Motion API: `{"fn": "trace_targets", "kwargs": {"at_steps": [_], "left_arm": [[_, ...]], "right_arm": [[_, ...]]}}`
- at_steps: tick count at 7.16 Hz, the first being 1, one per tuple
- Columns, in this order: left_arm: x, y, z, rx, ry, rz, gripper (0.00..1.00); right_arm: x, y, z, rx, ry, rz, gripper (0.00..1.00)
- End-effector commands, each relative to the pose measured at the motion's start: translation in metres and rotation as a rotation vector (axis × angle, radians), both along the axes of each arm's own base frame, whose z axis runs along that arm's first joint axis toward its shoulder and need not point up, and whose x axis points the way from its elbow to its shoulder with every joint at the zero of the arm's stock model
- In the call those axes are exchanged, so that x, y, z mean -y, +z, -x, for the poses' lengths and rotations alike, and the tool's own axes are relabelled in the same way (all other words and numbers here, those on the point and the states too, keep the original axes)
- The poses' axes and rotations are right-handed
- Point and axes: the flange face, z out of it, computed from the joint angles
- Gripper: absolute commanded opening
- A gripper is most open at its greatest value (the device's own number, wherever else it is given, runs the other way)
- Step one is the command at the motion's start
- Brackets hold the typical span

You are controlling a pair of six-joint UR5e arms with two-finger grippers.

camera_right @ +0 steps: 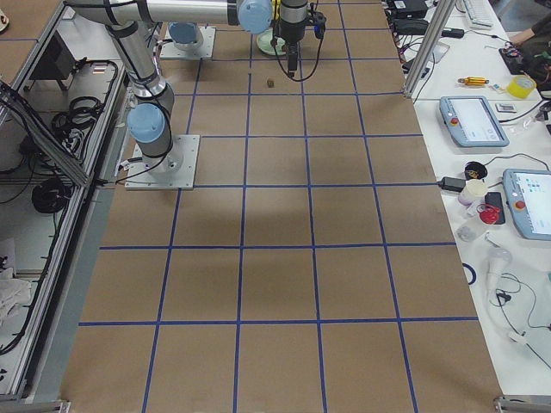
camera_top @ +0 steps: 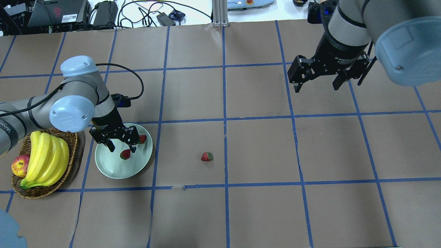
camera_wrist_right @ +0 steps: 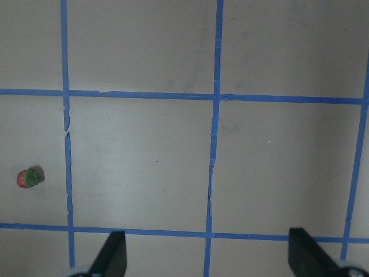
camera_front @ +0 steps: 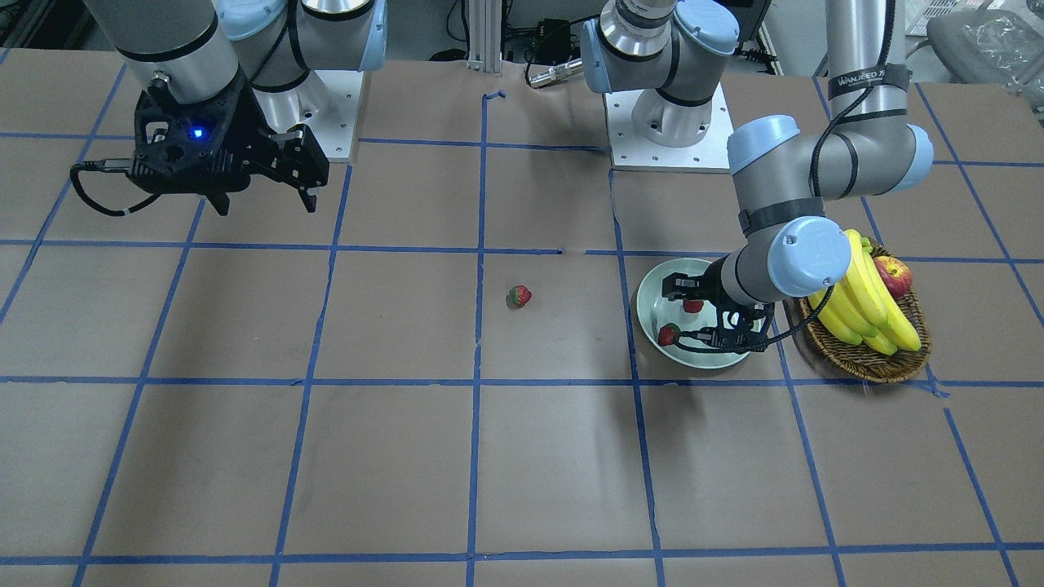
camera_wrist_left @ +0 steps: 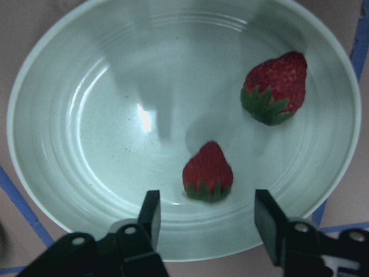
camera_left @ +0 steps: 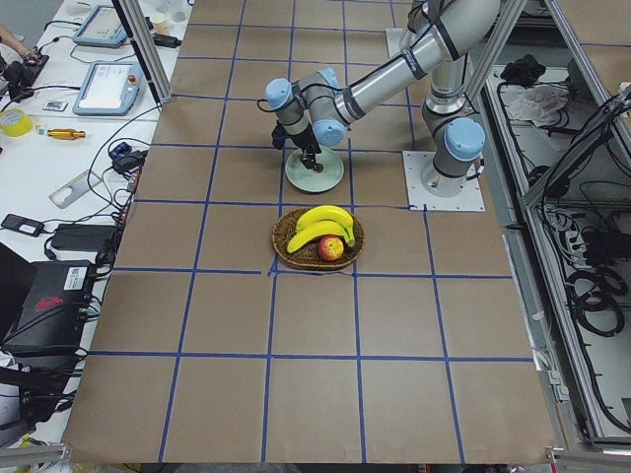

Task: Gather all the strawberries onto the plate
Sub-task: 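Carry the strawberry onto the plate and release it, then move the left gripper to the last strawberry and grasp it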

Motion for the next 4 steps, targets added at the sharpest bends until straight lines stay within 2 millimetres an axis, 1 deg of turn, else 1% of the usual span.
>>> {"fn": "trace_targets", "kwargs": {"at_steps": [1, 2, 3, 4], "left_arm": [[0.002, 0.008, 0.069, -0.025, 0.258, 0.012, 1.0], [0.002, 0.009, 0.113, 0.022, 0.34, 0.005, 1.0], [0.0, 0.01, 0.151, -0.019, 0.434, -0.025, 1.0], [-0.001, 0.007, 0.181, -0.05, 0.483, 0.0, 1.0]], "right_arm": [[-0.001, 0.0, 0.0, -0.003, 0.007, 0.0, 1.0], [-0.002, 0.0, 0.0, -0.003, 0.014, 0.001, 1.0], [-0.002, -0.002, -0.001, 0.009, 0.012, -0.002, 1.0], [-0.001, -0.004, 0.001, -0.008, 0.015, -0.008, 1.0]]}}
